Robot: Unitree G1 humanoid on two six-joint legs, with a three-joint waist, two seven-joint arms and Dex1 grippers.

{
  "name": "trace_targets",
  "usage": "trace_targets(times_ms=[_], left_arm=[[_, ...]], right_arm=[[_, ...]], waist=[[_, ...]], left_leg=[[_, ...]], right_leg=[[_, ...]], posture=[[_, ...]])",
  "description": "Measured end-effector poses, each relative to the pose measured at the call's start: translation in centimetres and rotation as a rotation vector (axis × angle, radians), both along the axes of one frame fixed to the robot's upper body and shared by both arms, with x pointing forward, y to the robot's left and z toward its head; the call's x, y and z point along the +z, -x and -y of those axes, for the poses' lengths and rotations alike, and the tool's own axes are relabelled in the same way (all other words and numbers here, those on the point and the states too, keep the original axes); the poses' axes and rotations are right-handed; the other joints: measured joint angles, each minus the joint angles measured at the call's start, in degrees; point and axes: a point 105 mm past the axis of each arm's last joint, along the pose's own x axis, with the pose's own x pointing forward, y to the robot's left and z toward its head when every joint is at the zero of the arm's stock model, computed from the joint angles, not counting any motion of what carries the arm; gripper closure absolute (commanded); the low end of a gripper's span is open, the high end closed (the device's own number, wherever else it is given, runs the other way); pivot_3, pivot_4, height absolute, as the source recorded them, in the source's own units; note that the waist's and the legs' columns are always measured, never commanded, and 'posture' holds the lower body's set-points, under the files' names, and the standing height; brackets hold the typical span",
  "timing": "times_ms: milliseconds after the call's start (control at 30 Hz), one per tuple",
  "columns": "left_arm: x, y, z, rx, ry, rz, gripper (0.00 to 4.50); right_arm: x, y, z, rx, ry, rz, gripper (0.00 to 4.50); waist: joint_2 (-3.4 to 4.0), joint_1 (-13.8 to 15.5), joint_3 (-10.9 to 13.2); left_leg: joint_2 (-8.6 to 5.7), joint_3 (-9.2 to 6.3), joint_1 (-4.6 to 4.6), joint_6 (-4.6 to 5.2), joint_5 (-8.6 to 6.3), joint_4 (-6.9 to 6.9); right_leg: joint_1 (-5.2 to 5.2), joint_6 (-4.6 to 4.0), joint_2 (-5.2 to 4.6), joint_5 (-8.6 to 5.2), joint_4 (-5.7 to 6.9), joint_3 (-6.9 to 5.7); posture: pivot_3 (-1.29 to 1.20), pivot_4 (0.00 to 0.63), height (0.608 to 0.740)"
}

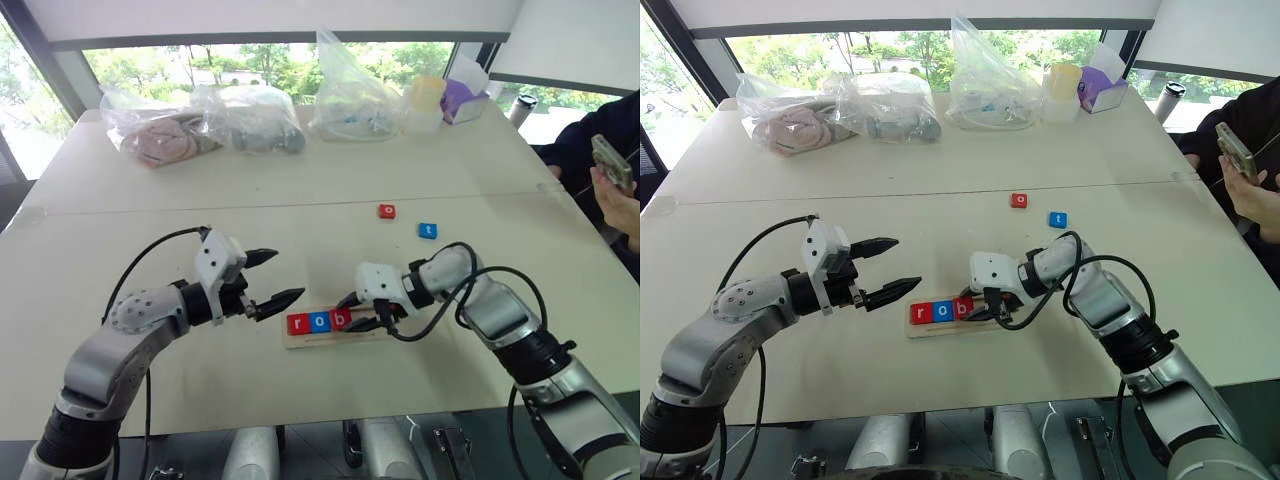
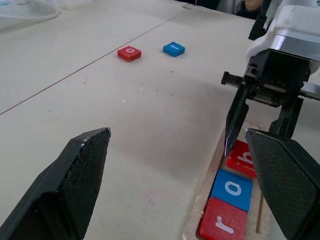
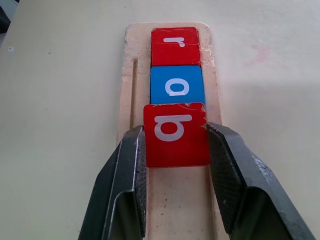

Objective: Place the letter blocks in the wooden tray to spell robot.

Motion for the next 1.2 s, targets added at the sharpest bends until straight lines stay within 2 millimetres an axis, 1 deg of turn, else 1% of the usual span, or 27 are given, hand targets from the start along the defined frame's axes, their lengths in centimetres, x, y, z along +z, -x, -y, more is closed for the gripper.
trace_targets(times_ms=[167,233,300,333,367,400,667,733,800,933,967,1000,1033,1100,1200], left_arm=[[0.0,-0.1,0.0,-0.001,-0.002,0.003,0.0],[0.0,-0.1,0.0,-0.002,-0.005,0.002,0.0],[-0.1,-0.1,0.1,-0.004,-0.006,0.001,0.0],[-0.1,-0.1,0.1,-0.004,-0.007,0.002,0.0],[0.0,-0.1,0.1,-0.004,-0.008,0.004,0.0],[0.0,-0.1,0.1,-0.004,-0.009,0.004,0.0],[-0.2,-0.1,0.4,-0.008,-0.007,0.002,0.0],[-0.2,-0.1,0.4,-0.008,-0.007,0.001,0.0],[-0.2,-0.1,0.4,-0.008,-0.006,0.002,0.0],[-0.2,-0.1,0.4,-0.007,-0.005,0.003,0.0],[-0.2,-0.1,0.4,-0.006,-0.005,0.003,0.0],[-0.2,-0.1,0.5,-0.007,-0.003,0.003,0.0],[-0.2,-0.1,0.5,-0.006,-0.002,0.002,0.0],[-0.2,-0.1,0.5,-0.004,0.0,0.001,0.0],[-0.2,-0.2,0.5,-0.005,0.002,0.003,0.0]], right_arm=[[-0.1,0.0,0.0,-0.006,0.0,0.002,3.35],[-0.1,-0.1,0.0,-0.007,0.0,0.004,2.31],[-0.1,-0.1,0.0,-0.008,0.0,0.004,1.38],[-0.1,-0.1,0.0,-0.008,0.0,0.004,0.81],[-0.1,-0.1,0.0,-0.008,0.0,0.004,0.35],[-0.1,-0.1,0.0,-0.009,0.0,0.004,0.09],[0.1,0.0,-0.2,-0.017,-0.016,-0.012,0.09],[0.3,-0.3,-0.3,-0.033,-0.031,0.001,0.09],[1.3,-1.2,-0.4,-0.07,-0.07,0.032,0.09],[3.6,-5.6,0.2,-0.297,-0.157,0.142,0.09],[4.1,-7.3,0.6,-0.403,-0.182,0.175,0.09],[4.4,-8.5,1.2,-0.487,-0.199,0.195,0.09],[4.7,-9.9,2.1,-0.612,-0.222,0.212,0.09],[4.8,-11.9,3.7,-0.812,-0.25,0.23,0.09],[4.3,-13.7,5.3,-1.031,-0.275,0.229,0.09]], waist=[[0.0,-0.01,0.0],[0.0,-0.01,0.0],[0.0,-0.02,0.0],[0.0,-0.02,0.0],[0.0,-0.01,0.0],[0.0,-0.01,0.0],[0.0,0.0,0.0],[0.0,-0.01,0.0],[0.0,-0.07,0.0],[0.0,-0.11,0.0],[0.0,-0.12,0.0],[0.0,-0.11,0.0],[-0.01,-0.09,-0.01],[0.0,0.02,-0.01],[0.01,-0.1,-0.01]], left_leg=[[0.0,0.0,0.0,0.0,0.0,0.0],[0.0,0.0,0.0,0.0,0.0,0.0],[0.0,0.0,0.0,0.0,0.0,0.0],[0.0,0.0,0.0,0.0,0.0,0.0],[0.0,0.0,0.0,0.0,0.0,0.0],[0.0,0.0,0.0,0.0,0.0,0.0],[0.0,0.0,0.0,0.0,0.0,0.0],[0.0,0.0,0.0,0.0,0.0,0.0],[0.0,0.0,0.0,0.0,0.0,0.0],[0.0,0.0,0.0,0.0,0.0,0.01],[0.0,0.0,0.0,0.0,0.0,0.02],[0.0,0.02,-0.03,0.0,0.0,0.02],[0.0,0.01,-0.04,0.0,0.0,0.01],[-0.01,0.0,-0.15,0.0,0.0,0.0],[-0.01,0.01,-0.3,0.0,0.0,0.01]], right_leg=[[0.0,0.02,0.0,-0.01,0.0,0.0],[0.0,0.03,0.0,-0.02,0.0,0.0],[0.0,0.03,0.0,-0.02,0.0,0.0],[0.0,0.03,0.0,-0.02,0.0,0.0],[0.0,0.03,0.0,-0.02,0.0,0.0],[0.0,0.03,0.0,-0.02,0.0,0.0],[0.0,0.02,0.0,-0.02,0.0,0.0],[0.0,0.02,0.0,-0.01,0.0,0.0],[-0.01,0.02,0.0,-0.01,0.0,0.0],[-0.01,-0.15,0.01,0.1,0.01,0.0],[-0.01,-0.18,0.01,0.11,0.01,0.0],[-0.05,-0.19,0.0,0.12,0.01,0.01],[-0.04,-0.2,0.0,0.13,0.02,0.01],[-0.11,-0.2,-0.01,0.13,0.01,0.01],[-0.23,-0.14,0.0,0.17,-0.01,0.02]], posture=[[0.0,0.15,0.74],[0.0,0.15,0.74],[0.0,0.15,0.74],[0.0,0.15,0.74],[0.0,0.15,0.74],[0.0,0.15,0.74],[0.0,0.15,0.74],[0.0,0.15,0.74],[0.0,0.15,0.74],[0.0,0.15,0.74],[0.0,0.15,0.74],[0.0,0.15,0.74],[0.0,0.15,0.74],[0.0,0.15,0.74],[0.0,0.15,0.74]])
